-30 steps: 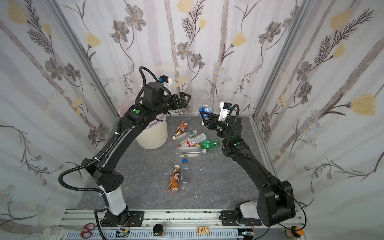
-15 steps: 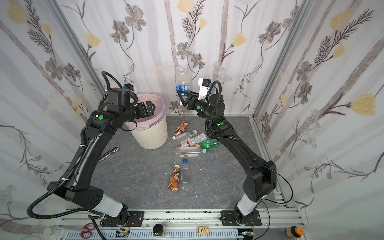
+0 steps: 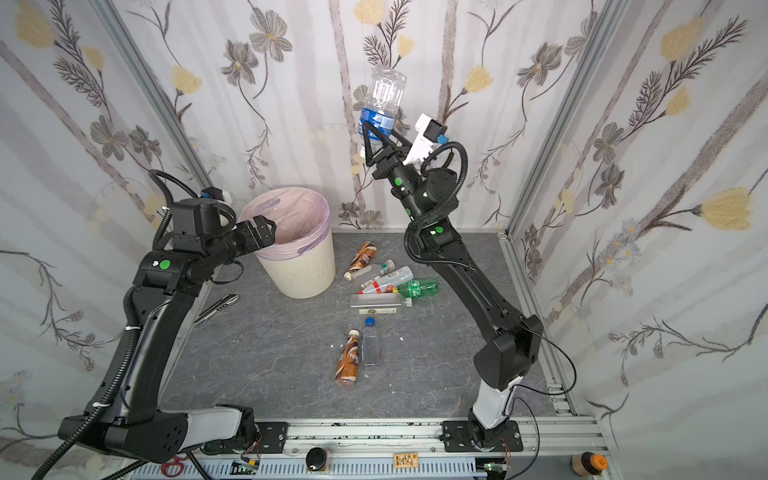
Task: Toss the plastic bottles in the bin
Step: 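Carry the Pocari bottle over the bin with the right gripper and release it, then lower both grippers back toward the remaining bottle pile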
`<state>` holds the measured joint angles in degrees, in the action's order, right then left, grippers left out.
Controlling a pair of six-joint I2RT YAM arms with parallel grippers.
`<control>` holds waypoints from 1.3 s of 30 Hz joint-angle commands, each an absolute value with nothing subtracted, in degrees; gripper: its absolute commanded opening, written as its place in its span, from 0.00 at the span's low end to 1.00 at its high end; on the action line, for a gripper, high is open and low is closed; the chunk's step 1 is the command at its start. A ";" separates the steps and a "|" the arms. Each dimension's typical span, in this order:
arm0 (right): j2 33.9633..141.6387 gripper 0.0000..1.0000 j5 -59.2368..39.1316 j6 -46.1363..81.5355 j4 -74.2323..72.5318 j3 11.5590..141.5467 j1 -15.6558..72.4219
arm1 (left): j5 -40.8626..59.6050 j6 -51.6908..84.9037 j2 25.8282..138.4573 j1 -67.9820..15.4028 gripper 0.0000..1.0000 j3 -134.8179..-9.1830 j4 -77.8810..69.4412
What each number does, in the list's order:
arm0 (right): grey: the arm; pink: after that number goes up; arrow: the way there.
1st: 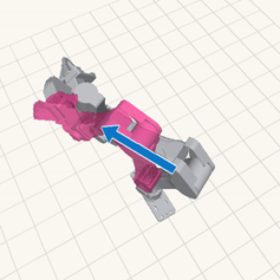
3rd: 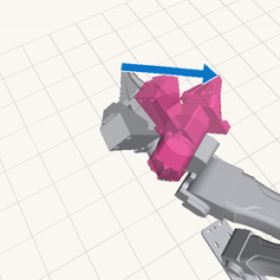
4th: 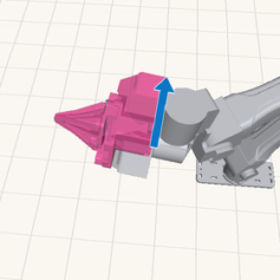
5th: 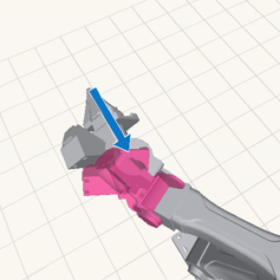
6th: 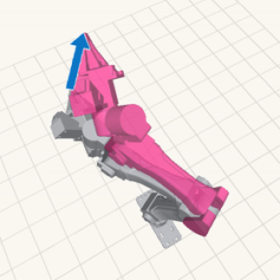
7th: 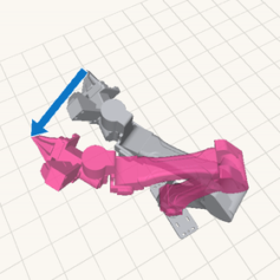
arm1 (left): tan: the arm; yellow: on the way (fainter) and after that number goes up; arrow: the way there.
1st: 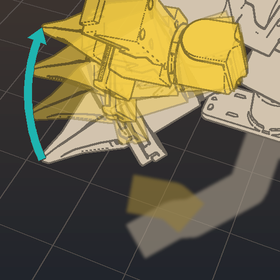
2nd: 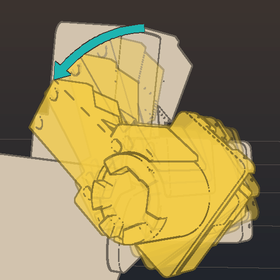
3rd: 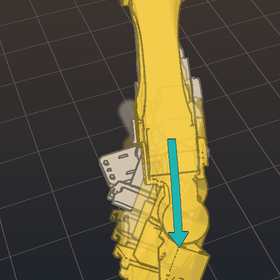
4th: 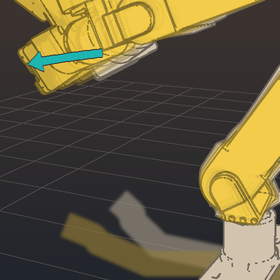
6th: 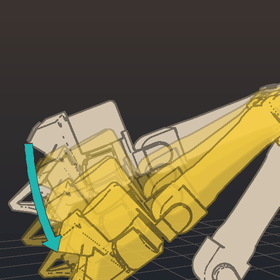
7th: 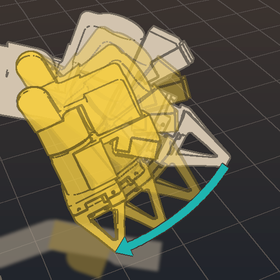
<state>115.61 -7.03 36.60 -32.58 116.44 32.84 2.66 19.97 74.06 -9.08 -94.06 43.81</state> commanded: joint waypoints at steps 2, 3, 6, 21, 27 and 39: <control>129.45 0.49 -11.12 38.52 -19.20 132.04 37.17 | 3.36 21.01 72.48 -8.23 1.00 -91.23 40.53; 132.36 0.53 -12.03 39.20 -17.61 134.15 38.13 | 3.27 21.03 72.34 -8.01 1.00 -90.66 40.38; 136.66 0.70 -12.11 40.41 -15.34 134.46 40.02 | 2.92 21.17 71.28 -7.65 1.00 -89.29 39.96; 131.00 1.00 -11.77 34.67 -9.82 134.46 38.88 | 5.48 21.80 70.07 -7.71 1.00 -86.93 38.82; 126.42 1.00 -9.18 31.41 -1.16 131.14 36.65 | 4.63 21.06 69.81 -11.64 1.00 -86.06 38.89; 104.01 1.00 -5.22 27.41 -4.18 94.02 29.84 | -5.56 22.68 69.00 -27.47 1.00 -79.83 38.79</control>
